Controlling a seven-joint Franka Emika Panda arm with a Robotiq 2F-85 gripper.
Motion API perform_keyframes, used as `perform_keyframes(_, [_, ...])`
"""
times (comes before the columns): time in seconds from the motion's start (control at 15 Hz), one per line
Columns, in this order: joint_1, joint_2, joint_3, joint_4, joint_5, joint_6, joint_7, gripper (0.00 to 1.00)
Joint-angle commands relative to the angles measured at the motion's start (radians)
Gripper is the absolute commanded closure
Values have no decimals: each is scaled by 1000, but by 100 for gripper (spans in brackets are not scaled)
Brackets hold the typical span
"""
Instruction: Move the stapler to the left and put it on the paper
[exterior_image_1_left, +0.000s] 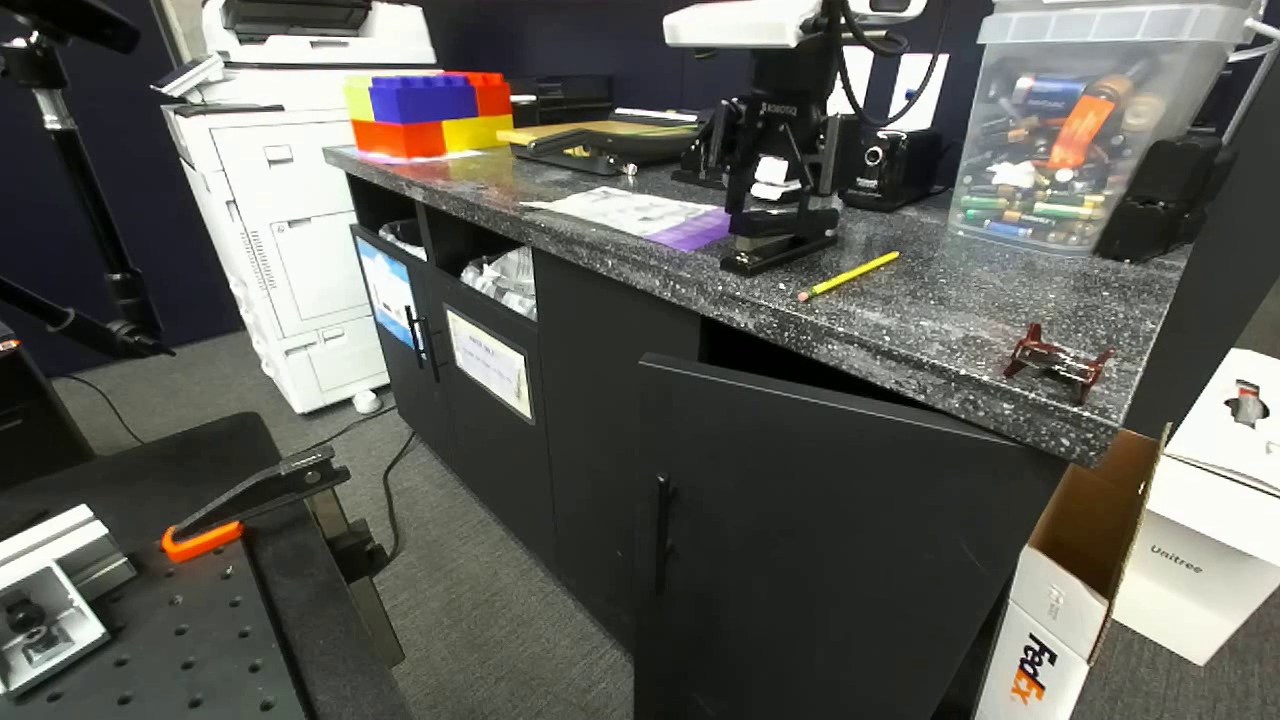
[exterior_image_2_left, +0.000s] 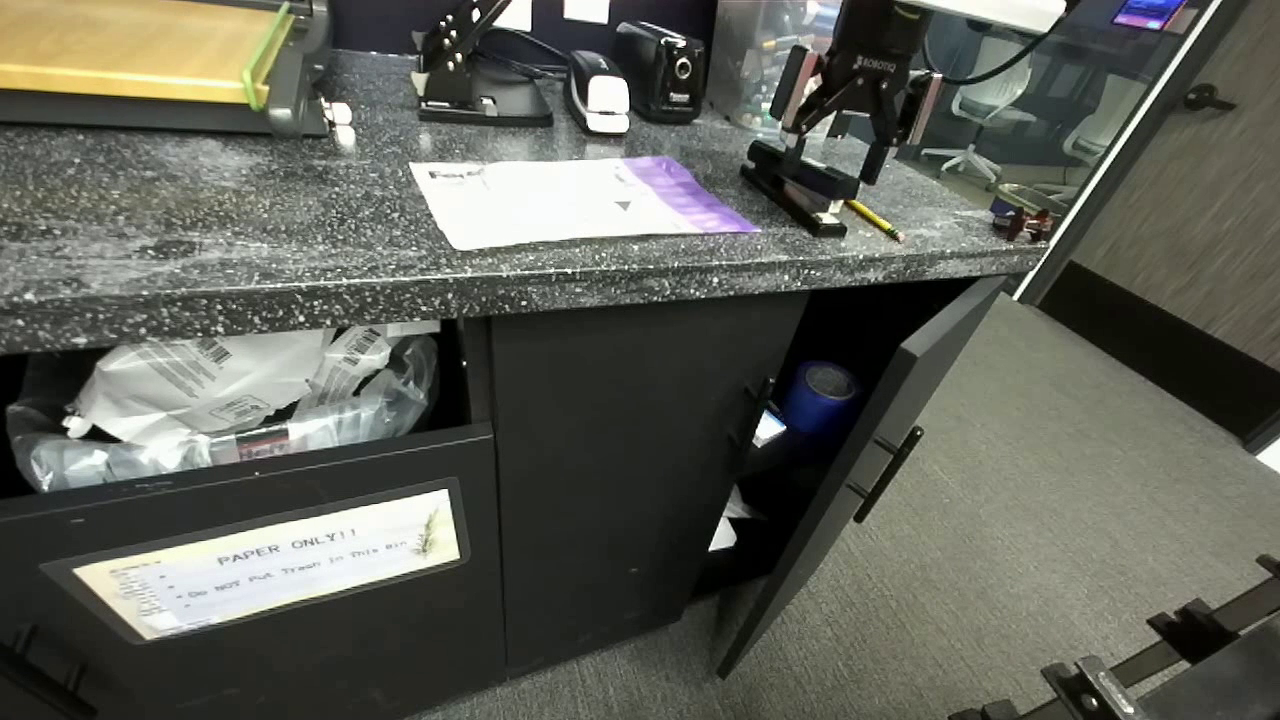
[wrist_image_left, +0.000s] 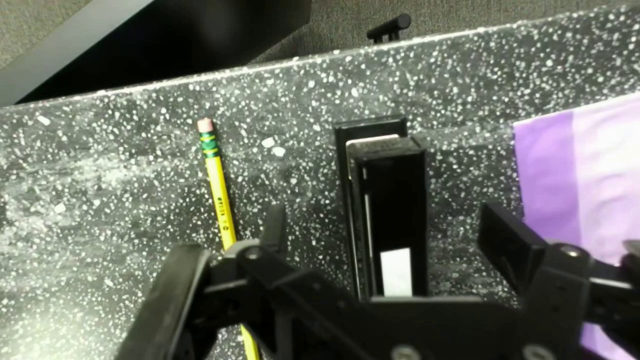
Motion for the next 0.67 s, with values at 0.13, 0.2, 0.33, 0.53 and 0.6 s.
perform_keyframes(0.13, [14, 108, -16, 183, 18, -92, 10, 49])
perform_keyframes(0.2, [14, 120, -17, 203, 17, -102, 11, 58])
perform_keyframes(0.33, [17, 134, -21, 228, 12, -115, 11, 71])
perform_keyframes(0.53, [18, 120, -8, 227, -13, -111, -3, 92])
perform_keyframes(0.6, [25, 98, -9, 209, -22, -106, -6, 92])
